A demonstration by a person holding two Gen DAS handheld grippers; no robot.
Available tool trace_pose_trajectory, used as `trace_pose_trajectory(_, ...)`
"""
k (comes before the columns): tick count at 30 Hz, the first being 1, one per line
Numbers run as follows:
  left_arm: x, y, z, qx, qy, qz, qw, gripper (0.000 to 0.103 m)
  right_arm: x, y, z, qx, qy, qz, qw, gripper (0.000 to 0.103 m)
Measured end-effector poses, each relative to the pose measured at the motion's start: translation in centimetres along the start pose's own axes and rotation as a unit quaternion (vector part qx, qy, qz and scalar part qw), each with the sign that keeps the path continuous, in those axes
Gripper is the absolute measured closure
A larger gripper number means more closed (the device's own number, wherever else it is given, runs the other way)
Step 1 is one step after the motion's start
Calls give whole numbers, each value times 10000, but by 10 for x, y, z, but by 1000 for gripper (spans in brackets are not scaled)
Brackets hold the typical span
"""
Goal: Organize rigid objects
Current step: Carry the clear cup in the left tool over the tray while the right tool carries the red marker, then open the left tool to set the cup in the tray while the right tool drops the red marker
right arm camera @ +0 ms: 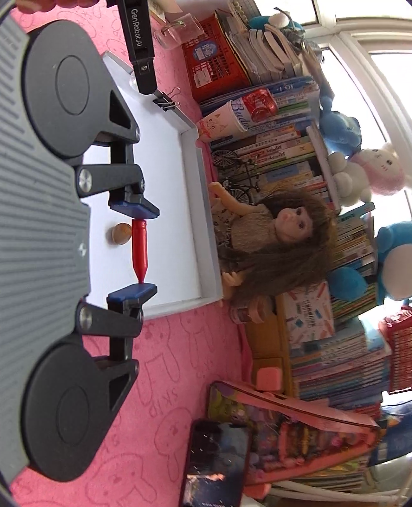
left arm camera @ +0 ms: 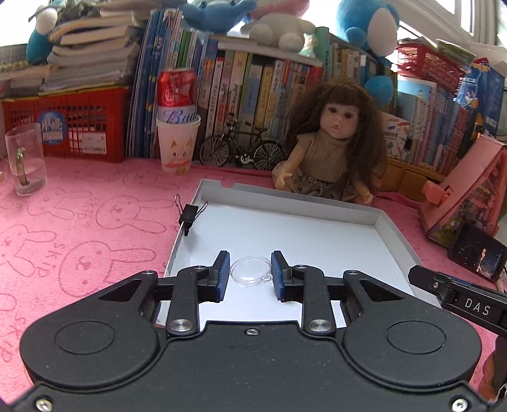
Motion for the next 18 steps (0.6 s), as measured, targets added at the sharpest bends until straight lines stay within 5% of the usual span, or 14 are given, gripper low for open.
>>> trace_pose_trajectory(7, -18, -31, -2, -509, 374, 39, 9980, 77, 4, -36, -9, -871, -364, -72, 9955, 53)
trace_pose_trajectory(18, -13, -48, 8, -733, 352, 17, 9967, 77, 0, -50, -16, -1342, -324, 297, 9900, 52)
Point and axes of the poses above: each gripper's, at about its wrist camera, not at the fingertips, and y roughly against the way its jaws point, x to its right, z to its underside, the point moved 3 cm from there along -y, roughly the way its jaws point, and after that the axes turned 13 degrees about z, right-handed, at the moved point
